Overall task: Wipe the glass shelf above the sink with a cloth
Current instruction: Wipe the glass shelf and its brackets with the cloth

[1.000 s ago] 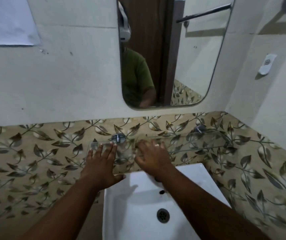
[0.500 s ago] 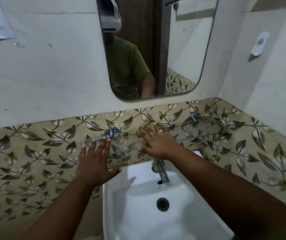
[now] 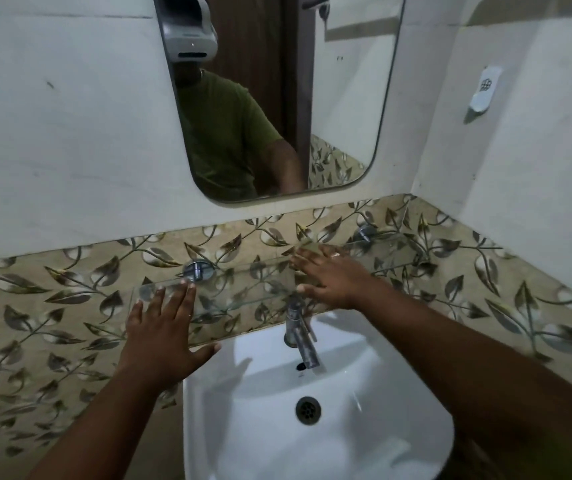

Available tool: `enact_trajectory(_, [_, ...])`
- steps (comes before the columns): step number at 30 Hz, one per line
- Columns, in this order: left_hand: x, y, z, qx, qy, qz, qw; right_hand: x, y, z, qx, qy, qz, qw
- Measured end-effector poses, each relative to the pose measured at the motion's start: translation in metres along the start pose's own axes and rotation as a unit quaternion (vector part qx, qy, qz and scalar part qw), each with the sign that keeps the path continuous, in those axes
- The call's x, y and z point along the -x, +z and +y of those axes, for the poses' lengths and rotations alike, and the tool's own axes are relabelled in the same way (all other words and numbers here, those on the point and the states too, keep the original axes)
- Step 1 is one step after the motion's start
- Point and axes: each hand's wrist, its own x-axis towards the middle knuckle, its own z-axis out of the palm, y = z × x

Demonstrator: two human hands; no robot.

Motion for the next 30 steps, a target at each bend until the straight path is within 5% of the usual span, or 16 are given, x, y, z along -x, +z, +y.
enact_trajectory(8, [-0.001, 0.0, -0.001, -0.019, 0.009, 0.007, 1.0, 0.031, 0.008, 0.016, 0.006, -0.113, 0.012, 0.994])
enact_trajectory(12, [-0.001, 0.002, 0.001, -0.016, 0.007, 0.015, 1.0, 0.036, 0.007, 0.077, -0.038, -0.001, 0.003, 0.999])
enact_trajectory(15, [0.0, 0.001, 0.002, -0.012, 0.01, 0.015, 1.0, 0.016, 0.007, 0.059, -0.023, 0.044, 0.017, 0.999])
enact_trajectory(22, [0.0, -0.001, 0.0, -0.013, 0.01, 0.023, 1.0, 0.044, 0.008, 0.058, -0.026, -0.087, 0.008, 0.996])
enact_trajectory(26, [-0.001, 0.0, 0.002, -0.014, 0.006, 0.024, 1.0, 0.053, 0.003, 0.106, -0.014, 0.013, -0.007, 1.0])
enact_trajectory(30, [0.0, -0.002, 0.003, -0.013, 0.005, 0.021, 1.0, 0.024, 0.005, 0.084, 0.016, 0.107, 0.006, 0.994])
